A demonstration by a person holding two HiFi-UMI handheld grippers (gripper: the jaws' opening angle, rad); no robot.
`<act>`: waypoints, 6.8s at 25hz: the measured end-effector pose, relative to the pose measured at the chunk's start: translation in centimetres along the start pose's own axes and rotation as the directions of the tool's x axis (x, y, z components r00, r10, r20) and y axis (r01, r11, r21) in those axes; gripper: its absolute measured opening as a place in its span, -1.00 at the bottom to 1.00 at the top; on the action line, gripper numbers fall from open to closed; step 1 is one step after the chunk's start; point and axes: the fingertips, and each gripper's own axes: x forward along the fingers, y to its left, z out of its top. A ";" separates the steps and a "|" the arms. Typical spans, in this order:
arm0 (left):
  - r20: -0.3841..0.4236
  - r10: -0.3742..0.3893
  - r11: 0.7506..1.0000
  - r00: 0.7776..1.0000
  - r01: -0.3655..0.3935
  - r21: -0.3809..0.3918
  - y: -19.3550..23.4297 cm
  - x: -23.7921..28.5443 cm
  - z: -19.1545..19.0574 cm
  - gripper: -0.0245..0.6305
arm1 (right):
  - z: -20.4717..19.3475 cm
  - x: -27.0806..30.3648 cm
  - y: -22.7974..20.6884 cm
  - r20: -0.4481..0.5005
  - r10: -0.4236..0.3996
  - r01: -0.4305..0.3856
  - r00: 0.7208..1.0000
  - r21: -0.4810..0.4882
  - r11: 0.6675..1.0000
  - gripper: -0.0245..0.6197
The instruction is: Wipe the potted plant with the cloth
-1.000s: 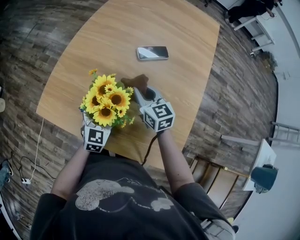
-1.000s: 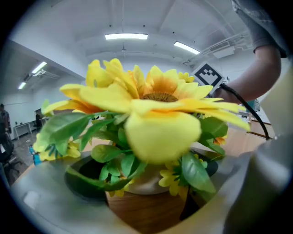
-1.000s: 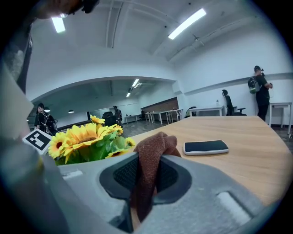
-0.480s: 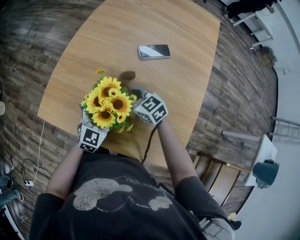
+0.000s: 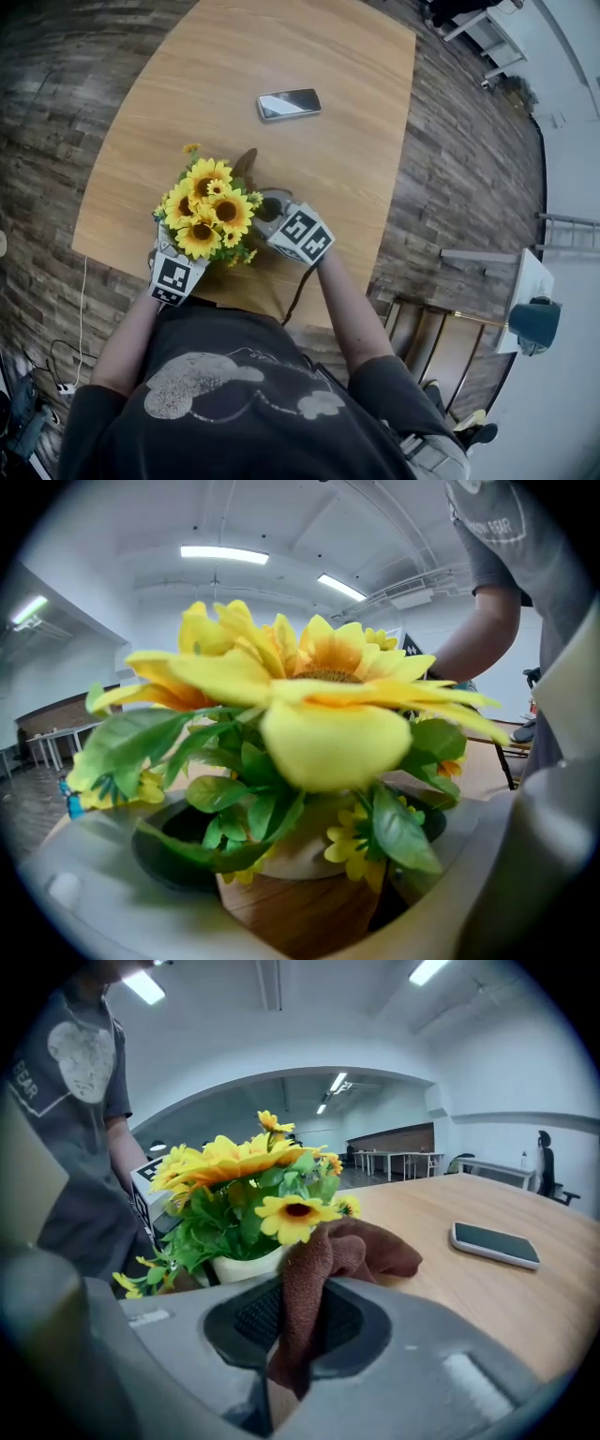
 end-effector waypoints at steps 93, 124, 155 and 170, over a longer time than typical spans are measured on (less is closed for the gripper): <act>0.025 -0.079 0.990 0.997 0.081 -0.111 4.2 -1.7 -0.1 0.48 | 2.2 3.7 -5.2 -0.135 -0.205 0.160 0.969 -0.283 0.946 -0.79; 0.065 -0.273 0.958 0.960 0.278 -0.076 1.2 0.2 2.1 0.47 | -2.7 -1.1 5.8 -0.124 -0.227 0.207 0.966 -0.159 0.965 -0.79; -0.014 -0.011 0.993 1.000 0.009 -0.118 4.9 -3.6 -0.9 0.52 | -2.7 -6.3 -3.5 -0.106 -0.343 0.317 0.933 -0.208 0.925 -0.78; -0.044 0.050 0.981 0.998 -0.057 -0.186 -0.8 -0.1 -0.4 0.90 | -1.1 0.7 -4.0 -0.172 -0.175 0.083 0.970 -0.441 0.894 -0.78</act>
